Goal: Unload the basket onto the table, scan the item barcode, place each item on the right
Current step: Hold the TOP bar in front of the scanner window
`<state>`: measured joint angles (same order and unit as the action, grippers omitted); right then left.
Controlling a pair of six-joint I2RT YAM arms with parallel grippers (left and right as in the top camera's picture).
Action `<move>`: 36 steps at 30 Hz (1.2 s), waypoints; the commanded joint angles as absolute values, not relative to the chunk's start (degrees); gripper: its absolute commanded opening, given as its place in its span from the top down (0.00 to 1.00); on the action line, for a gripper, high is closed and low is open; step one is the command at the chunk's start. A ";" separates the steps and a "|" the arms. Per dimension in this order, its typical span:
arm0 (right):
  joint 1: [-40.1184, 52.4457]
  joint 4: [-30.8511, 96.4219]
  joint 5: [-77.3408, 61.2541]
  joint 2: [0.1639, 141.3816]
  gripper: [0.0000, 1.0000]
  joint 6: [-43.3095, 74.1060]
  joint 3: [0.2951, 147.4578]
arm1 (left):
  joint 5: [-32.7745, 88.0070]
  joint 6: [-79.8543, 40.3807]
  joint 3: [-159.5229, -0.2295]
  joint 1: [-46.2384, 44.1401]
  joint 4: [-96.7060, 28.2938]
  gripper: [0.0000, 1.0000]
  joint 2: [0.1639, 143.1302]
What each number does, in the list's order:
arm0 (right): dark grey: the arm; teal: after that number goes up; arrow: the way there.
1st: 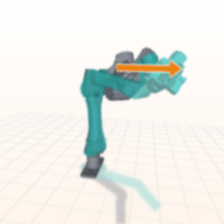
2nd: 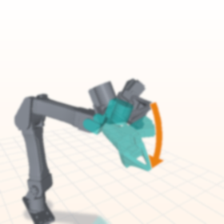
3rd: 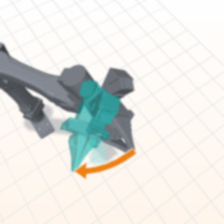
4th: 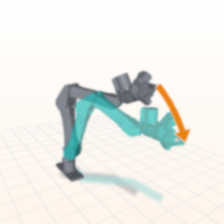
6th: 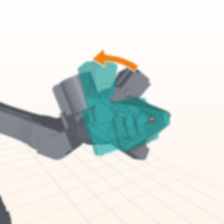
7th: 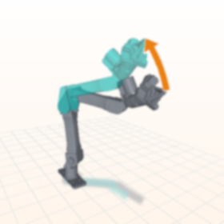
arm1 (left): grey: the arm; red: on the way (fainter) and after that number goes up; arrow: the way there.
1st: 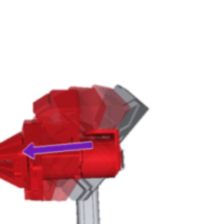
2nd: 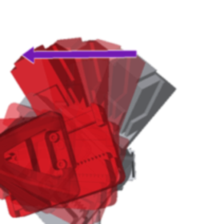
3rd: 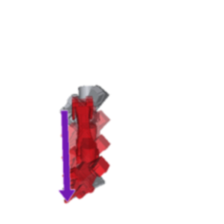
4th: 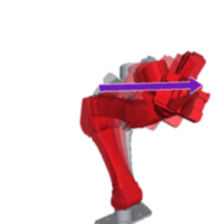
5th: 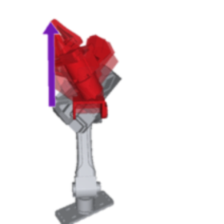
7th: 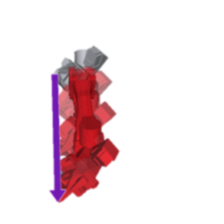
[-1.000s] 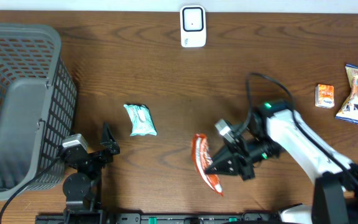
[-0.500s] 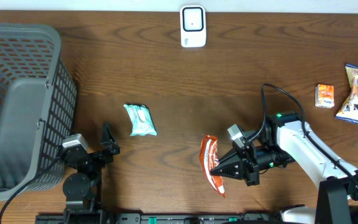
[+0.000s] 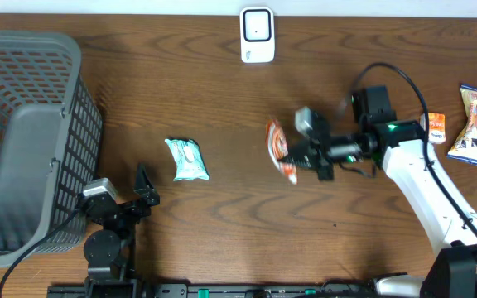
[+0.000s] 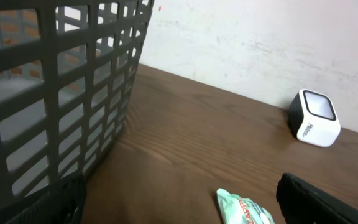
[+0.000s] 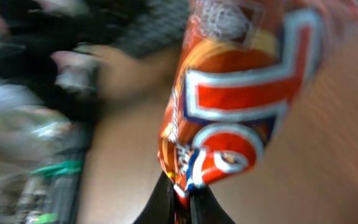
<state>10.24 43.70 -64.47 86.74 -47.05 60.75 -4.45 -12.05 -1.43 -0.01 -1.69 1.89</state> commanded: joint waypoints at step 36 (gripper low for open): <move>19.20 45.56 -13.17 150.08 0.99 7.75 146.08 | -5.02 -12.36 -0.34 0.14 -3.86 0.02 1.85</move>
